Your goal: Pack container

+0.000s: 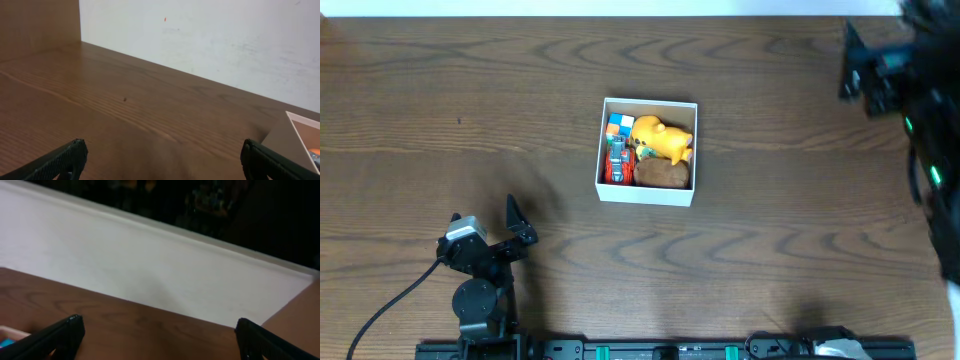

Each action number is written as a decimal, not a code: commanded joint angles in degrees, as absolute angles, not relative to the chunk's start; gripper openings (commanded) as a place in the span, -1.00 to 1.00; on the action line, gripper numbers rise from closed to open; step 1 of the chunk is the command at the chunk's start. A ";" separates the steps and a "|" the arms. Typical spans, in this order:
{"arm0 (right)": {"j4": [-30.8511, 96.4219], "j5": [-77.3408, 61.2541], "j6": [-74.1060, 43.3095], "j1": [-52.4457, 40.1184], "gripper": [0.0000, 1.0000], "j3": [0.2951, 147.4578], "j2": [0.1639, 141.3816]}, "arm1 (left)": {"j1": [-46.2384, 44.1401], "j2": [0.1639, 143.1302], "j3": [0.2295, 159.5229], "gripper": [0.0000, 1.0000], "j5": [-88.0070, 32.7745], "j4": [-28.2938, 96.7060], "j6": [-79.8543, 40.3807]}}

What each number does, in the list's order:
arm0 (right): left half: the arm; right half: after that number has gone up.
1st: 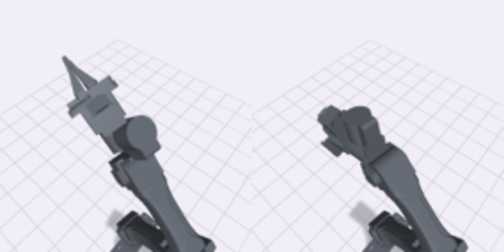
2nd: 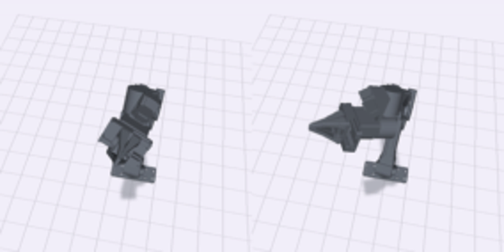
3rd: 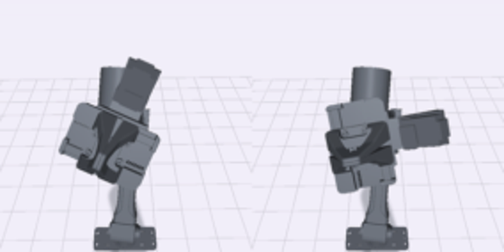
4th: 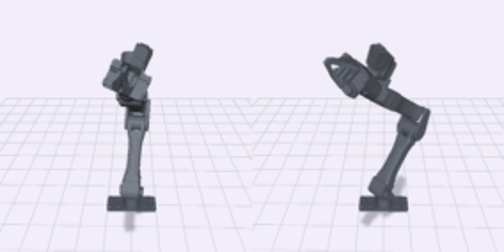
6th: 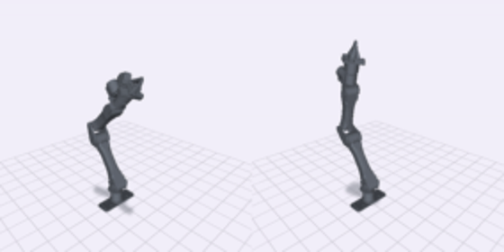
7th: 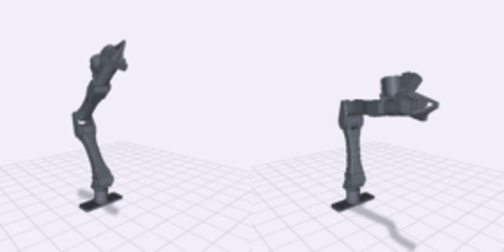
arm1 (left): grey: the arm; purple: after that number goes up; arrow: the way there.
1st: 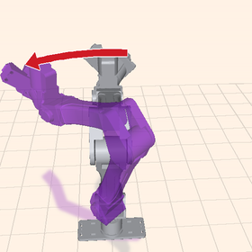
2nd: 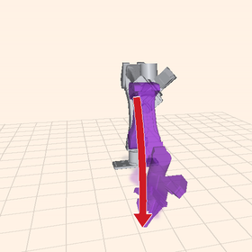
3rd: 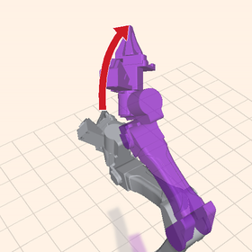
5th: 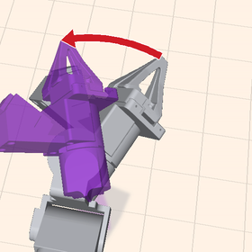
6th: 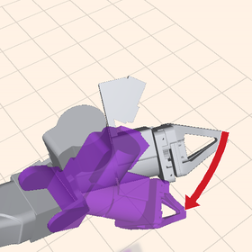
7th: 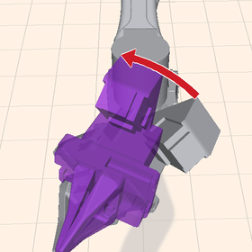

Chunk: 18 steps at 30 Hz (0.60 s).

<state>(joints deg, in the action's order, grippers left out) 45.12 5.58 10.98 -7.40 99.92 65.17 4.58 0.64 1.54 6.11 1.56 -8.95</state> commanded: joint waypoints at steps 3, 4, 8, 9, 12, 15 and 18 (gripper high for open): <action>44.49 3.20 8.16 -7.09 0.97 89.38 51.13 | 4.29 0.60 0.25 0.96 5.96 3.57 -8.16; 43.83 2.96 8.19 -7.09 0.98 86.54 48.03 | 4.29 0.60 0.25 0.96 5.98 3.57 -8.19; 39.81 2.94 8.19 -7.09 0.98 74.91 36.80 | 4.29 0.60 0.25 0.96 5.98 3.57 -8.16; 39.05 2.81 8.16 -7.09 0.99 71.79 34.17 | 4.29 0.60 0.25 0.96 5.96 3.57 -8.16; 35.99 1.61 8.16 -7.09 0.98 61.87 26.94 | 4.29 0.60 0.25 0.96 5.98 3.57 -8.16; 31.66 1.37 8.14 -7.09 0.98 52.47 20.99 | 4.29 0.60 0.25 0.96 5.98 3.57 -8.19; 26.76 1.02 8.16 -7.09 0.98 42.98 15.49 | 4.29 0.60 0.25 0.96 5.98 3.57 -8.19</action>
<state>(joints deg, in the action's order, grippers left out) 28.82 2.02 9.19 -7.40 48.93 19.07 4.58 0.64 1.56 5.89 1.63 -8.95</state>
